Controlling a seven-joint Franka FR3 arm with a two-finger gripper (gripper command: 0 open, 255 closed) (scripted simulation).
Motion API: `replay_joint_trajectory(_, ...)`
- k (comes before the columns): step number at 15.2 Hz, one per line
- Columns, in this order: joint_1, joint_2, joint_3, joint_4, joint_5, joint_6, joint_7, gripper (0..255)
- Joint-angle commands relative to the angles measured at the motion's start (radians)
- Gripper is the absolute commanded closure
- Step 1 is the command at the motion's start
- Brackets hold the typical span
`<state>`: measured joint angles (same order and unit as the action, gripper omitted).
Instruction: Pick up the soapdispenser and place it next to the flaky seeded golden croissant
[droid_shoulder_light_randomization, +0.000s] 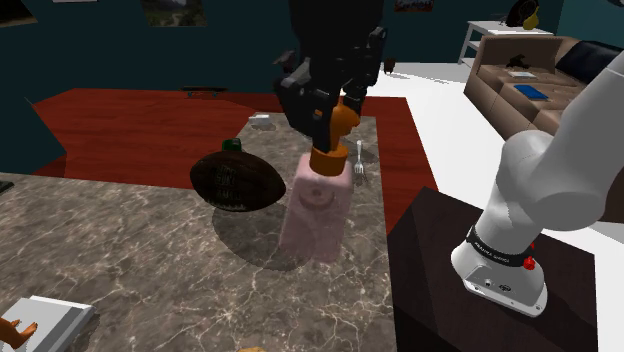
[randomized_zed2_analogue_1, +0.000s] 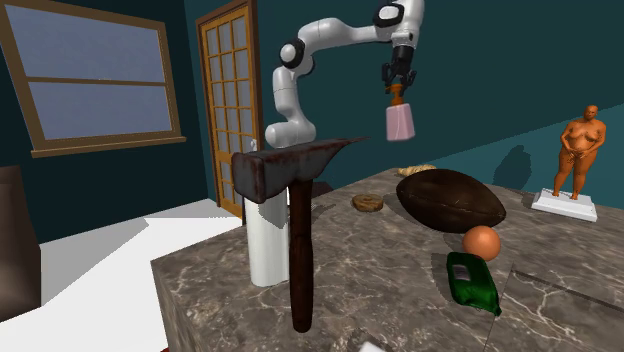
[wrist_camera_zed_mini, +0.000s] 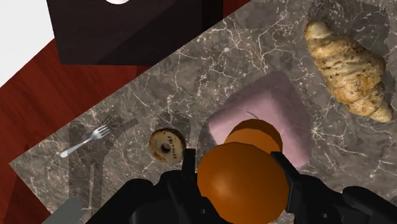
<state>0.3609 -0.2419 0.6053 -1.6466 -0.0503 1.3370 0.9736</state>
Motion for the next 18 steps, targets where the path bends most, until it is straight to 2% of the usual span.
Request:
replay_joint_trajectory(1, 0.017, 0.027, 0.045, 0.017, 0.001, 0.000, 0.067, 255)
replay_joint_trajectory(6, 0.062, 0.112, 0.154, 0.067, -0.018, 0.001, 0.227, 255)
replay_joint_trajectory(11, 0.135, 0.253, 0.264, 0.152, -0.087, -0.008, 0.410, 255)
replay_joint_trajectory(14, 0.208, 0.365, 0.317, 0.223, -0.156, -0.025, 0.529, 255)
replay_joint_trajectory(18, 0.344, 0.518, 0.344, 0.338, -0.255, -0.062, 0.664, 255)
